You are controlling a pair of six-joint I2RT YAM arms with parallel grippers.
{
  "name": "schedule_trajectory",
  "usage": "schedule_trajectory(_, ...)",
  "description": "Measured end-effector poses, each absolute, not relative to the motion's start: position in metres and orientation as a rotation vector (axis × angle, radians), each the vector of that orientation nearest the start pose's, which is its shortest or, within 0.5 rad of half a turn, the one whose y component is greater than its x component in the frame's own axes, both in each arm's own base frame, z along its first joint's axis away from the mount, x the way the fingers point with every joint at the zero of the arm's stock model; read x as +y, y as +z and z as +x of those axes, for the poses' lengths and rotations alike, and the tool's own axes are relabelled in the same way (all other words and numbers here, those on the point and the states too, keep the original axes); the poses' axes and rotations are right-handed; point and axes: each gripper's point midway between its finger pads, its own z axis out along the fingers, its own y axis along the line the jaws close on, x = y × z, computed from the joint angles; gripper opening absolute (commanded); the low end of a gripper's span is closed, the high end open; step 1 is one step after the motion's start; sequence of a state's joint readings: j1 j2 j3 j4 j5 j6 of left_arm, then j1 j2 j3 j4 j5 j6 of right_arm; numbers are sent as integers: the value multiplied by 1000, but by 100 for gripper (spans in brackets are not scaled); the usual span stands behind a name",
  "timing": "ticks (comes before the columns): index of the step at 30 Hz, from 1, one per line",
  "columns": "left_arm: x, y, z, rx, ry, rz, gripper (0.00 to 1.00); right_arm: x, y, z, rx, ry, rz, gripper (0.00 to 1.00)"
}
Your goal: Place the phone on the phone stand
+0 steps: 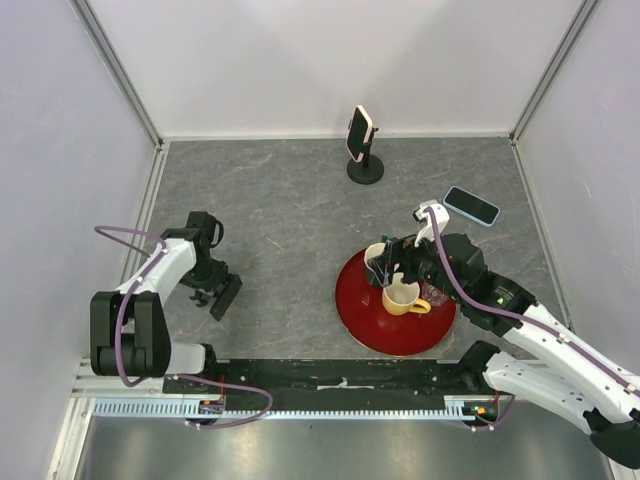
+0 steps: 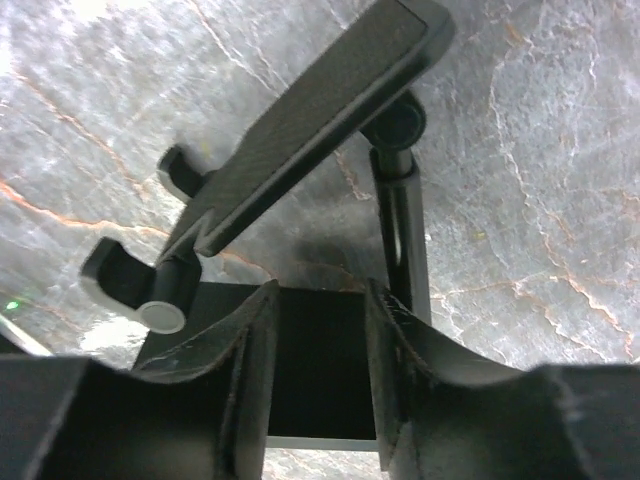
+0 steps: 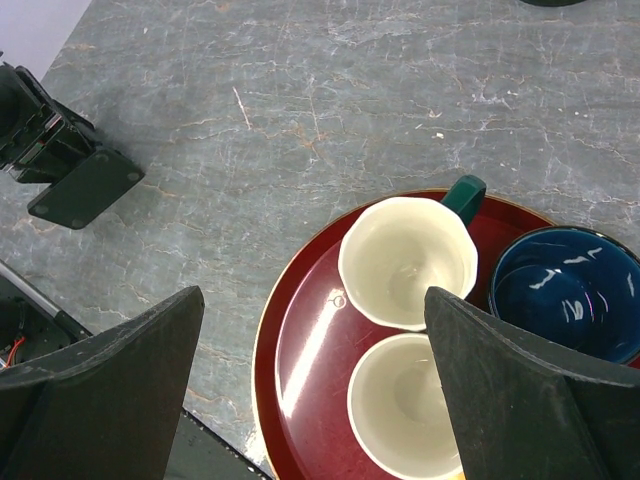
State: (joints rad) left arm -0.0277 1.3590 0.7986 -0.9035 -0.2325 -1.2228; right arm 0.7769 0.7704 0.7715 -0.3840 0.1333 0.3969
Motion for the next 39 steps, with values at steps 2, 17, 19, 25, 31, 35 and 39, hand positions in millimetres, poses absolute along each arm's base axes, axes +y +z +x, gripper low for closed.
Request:
schedule_trajectory(2,-7,36,220,2401,152,-1660,45,201,226,215,1993,635,-292,98)
schedule_trajectory(17,-100,43,216,2544,-302,-1587,80,222,193,220,2108,655,-325,98)
schedule_trajectory(19,-102,53,222,2522,-339,-1577,86,226,186,220,2132,662,-331,98)
schedule_trajectory(25,-105,93,238,2428,-472,-1484,91,241,167,223,2195,666,-337,98)
schedule_trajectory(31,-99,130,241,2353,-545,-1340,95,279,168,217,2211,669,-393,98)
schedule_trajectory(35,-91,139,243,2336,-507,-1305,90,309,176,224,2210,697,-377,98)
schedule_trajectory(39,-65,157,240,2227,-395,-1264,86,343,175,232,2233,725,-321,98)
